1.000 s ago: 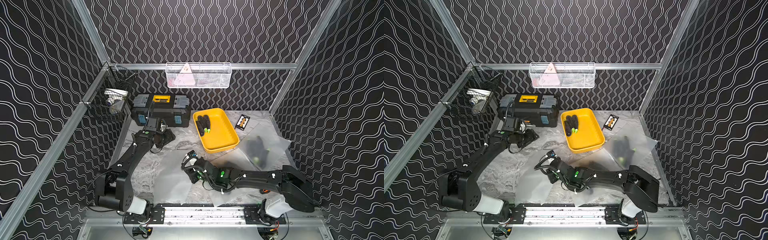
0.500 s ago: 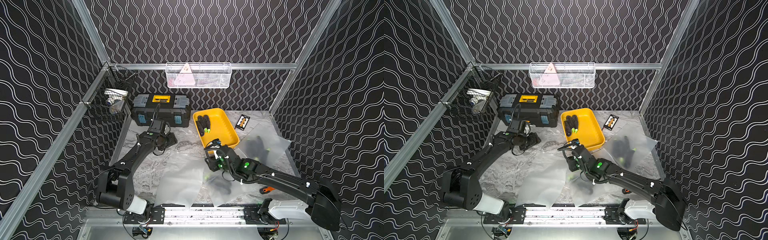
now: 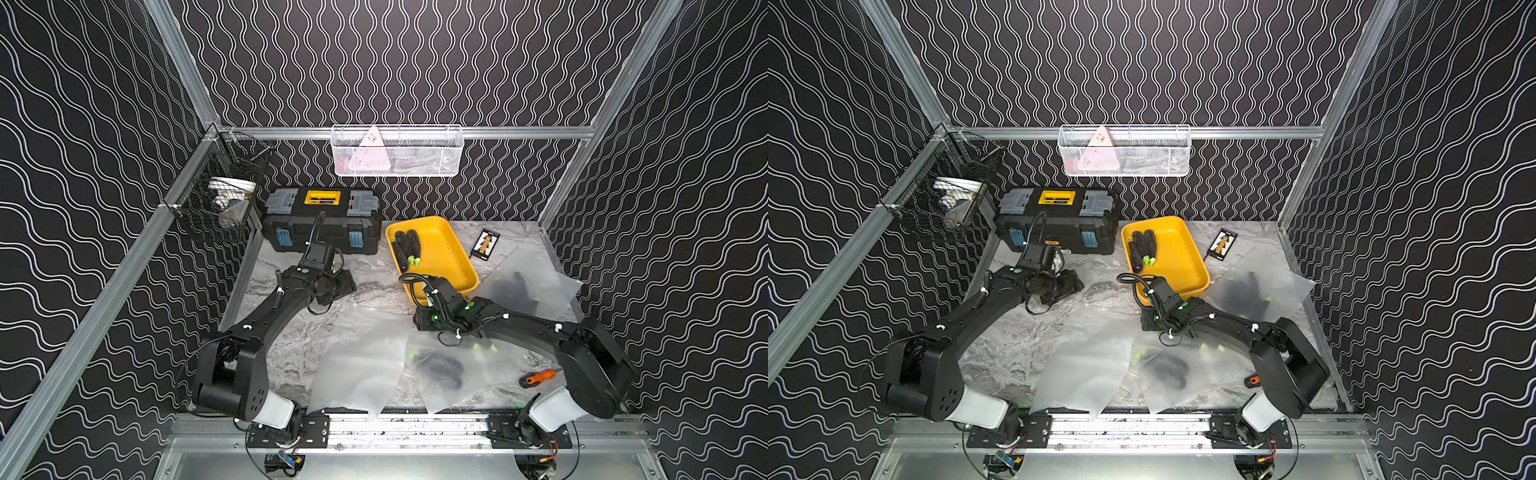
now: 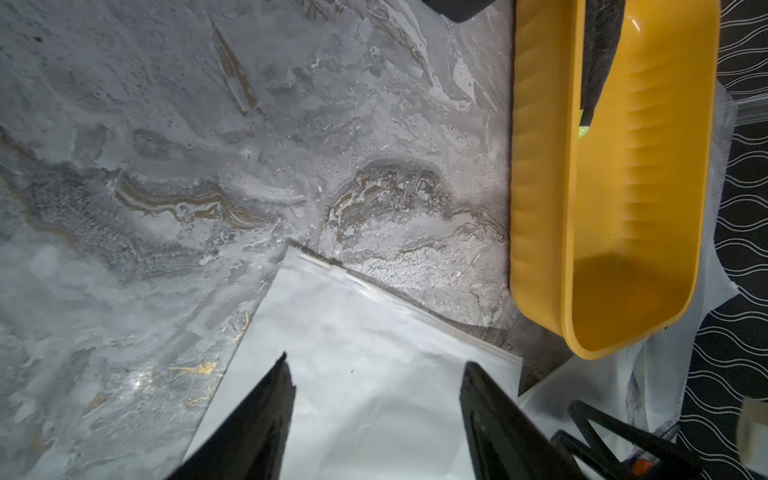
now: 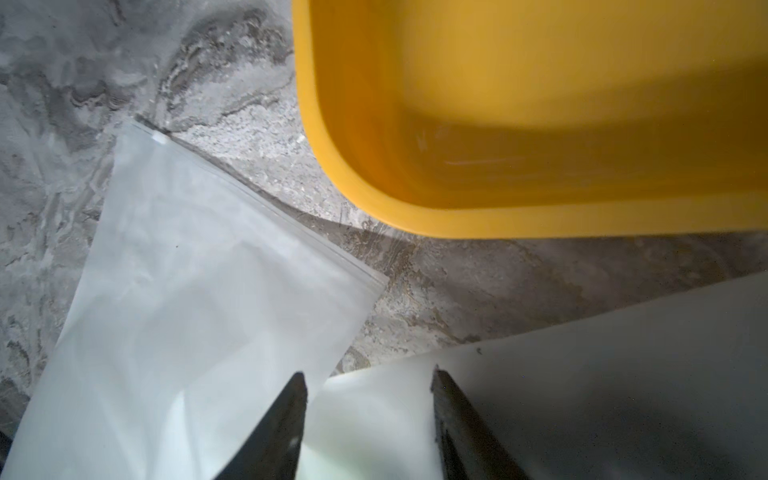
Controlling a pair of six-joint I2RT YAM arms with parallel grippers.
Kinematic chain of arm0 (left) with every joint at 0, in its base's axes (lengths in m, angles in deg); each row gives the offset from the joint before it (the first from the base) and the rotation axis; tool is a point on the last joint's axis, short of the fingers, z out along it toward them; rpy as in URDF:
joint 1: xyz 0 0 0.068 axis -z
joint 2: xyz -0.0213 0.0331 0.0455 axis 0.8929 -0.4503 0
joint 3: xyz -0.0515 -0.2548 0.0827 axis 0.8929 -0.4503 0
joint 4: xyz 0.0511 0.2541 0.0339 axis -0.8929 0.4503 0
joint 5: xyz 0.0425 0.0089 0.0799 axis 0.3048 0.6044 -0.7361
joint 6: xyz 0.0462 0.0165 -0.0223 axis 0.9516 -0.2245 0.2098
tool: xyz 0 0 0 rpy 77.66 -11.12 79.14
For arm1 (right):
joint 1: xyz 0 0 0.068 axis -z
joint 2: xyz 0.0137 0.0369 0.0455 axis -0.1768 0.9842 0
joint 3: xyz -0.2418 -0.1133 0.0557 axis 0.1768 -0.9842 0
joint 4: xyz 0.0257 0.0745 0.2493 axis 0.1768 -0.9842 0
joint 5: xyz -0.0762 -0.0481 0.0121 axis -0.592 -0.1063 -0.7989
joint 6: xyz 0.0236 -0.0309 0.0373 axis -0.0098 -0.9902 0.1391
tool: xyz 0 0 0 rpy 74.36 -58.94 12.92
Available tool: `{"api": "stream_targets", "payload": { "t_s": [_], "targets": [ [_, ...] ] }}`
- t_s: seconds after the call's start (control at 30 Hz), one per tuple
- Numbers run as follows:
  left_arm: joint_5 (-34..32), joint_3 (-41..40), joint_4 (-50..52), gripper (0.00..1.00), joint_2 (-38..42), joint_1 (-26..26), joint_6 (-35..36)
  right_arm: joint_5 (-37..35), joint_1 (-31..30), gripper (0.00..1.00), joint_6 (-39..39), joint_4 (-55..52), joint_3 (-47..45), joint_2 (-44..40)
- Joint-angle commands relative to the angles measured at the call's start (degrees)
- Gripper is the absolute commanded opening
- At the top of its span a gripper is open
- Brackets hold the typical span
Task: Place the eggplant in a zip-top bag and seal the zipper
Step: Adjust the zipper food storage bag at the center of the board.
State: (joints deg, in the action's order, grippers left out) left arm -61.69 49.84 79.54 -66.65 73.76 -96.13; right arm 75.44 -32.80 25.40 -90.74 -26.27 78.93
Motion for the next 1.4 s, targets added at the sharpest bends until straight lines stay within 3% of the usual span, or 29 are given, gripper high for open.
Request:
{"api": "stream_targets", "payload": {
  "t_s": [0.0, 0.37, 0.73, 0.83, 1.17, 1.37],
  "targets": [
    [-0.4, -0.8, 0.4, 0.68, 0.9, 0.1, 1.2, 0.8, 0.0, 0.51, 6.1, 3.2, 0.0, 1.6],
    [0.5, -0.8, 0.4, 0.68, 0.7, 0.1, 1.3, 0.6, 0.0, 0.53, 14.6, 11.0, -0.7, 5.6],
    [0.9, -1.2, -0.5, 0.68, 0.6, 0.1, 0.9, 3.4, -0.1, 0.49, 15.9, 18.8, -1.7, 8.9],
    [0.8, -1.1, -0.5, 0.68, 0.4, 0.1, 0.9, 4.4, -0.2, 0.41, 16.1, 21.8, -2.0, 9.4],
    [0.2, -1.1, -0.6, 0.68, 0.3, 0.0, 0.9, 4.0, -2.3, 0.01, 13.0, 32.8, -3.9, 6.6],
    [0.7, 0.1, 0.0, 0.68, 1.0, -2.0, 0.9, 0.5, -3.5, 0.0, 10.0, 36.9, -5.1, 1.1]
  ]
}}
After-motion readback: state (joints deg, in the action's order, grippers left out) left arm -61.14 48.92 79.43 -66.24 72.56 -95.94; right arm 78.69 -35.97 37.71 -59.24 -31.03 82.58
